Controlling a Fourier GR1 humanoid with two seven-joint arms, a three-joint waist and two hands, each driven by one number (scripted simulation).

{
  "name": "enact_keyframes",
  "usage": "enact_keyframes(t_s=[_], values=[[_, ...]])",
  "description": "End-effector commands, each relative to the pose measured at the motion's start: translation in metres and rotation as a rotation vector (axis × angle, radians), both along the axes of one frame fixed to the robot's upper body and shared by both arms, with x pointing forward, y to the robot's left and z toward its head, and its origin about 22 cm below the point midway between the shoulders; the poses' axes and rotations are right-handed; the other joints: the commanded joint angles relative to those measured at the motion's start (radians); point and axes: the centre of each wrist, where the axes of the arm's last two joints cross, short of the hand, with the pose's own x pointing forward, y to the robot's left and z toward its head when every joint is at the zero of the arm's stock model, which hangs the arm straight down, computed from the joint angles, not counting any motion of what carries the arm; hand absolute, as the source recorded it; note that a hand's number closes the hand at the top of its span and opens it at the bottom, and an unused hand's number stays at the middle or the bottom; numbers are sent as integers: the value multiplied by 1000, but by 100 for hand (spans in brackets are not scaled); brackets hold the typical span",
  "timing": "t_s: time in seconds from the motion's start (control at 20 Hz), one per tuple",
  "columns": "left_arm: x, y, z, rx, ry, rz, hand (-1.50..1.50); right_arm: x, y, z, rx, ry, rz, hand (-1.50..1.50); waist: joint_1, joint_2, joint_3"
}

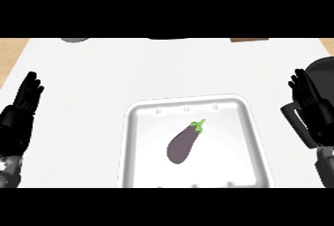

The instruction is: Pick the eggplant from the tray and place it in the pot

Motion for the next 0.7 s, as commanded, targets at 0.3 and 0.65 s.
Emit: enact_keyframes(t_s=[0.3, 0.65], values=[[21, -43, 26, -194, -146, -134, 0, 2, -27, -6, -166, 269, 272, 150, 75, 7, -69], [36, -51, 8, -283, -137, -141, 0, -10, -3, -94, 257, 219, 274, -150, 44, -13, -54]])
